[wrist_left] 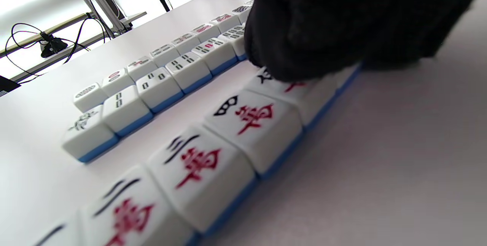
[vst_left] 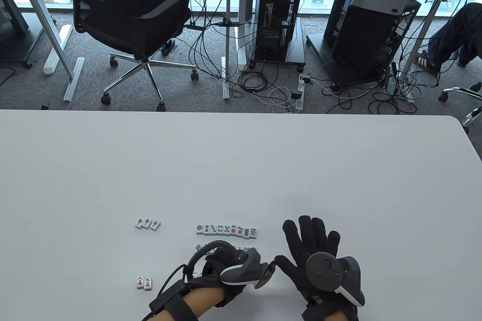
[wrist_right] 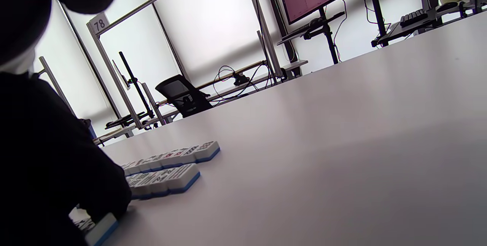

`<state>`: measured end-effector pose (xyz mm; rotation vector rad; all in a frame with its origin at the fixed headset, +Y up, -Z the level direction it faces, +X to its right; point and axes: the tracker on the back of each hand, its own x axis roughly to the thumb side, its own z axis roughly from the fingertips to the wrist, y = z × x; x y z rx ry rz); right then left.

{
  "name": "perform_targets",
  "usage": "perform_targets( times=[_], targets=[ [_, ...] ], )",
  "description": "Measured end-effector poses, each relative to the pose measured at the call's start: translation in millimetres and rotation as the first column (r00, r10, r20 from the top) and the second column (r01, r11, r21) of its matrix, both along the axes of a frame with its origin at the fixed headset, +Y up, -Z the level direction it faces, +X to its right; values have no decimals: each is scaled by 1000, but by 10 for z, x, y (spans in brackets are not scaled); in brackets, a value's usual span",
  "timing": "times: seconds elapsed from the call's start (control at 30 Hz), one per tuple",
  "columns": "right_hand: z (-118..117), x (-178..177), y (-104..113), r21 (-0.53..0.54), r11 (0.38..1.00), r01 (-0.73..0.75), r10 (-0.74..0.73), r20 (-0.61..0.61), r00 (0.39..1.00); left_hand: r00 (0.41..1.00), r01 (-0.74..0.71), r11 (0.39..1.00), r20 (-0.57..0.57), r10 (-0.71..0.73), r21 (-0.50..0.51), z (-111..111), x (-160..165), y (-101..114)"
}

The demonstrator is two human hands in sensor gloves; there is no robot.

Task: Mahjong suit sorting

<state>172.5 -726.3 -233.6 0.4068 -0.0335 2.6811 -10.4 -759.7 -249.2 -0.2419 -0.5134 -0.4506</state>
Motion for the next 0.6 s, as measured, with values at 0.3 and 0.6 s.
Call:
perform_targets(
  times=[0.3, 0.6],
  targets=[
    [5, -4, 7, 2, 1000, 2, -2, -3, 1000, 999, -35, 998, -23, 37, 59, 67, -239, 202],
    [11, -11, 9, 5, 1000, -1, 1, -6, 1000, 972, 24, 999, -233, -12, 49, 85, -1218, 376]
  ],
)
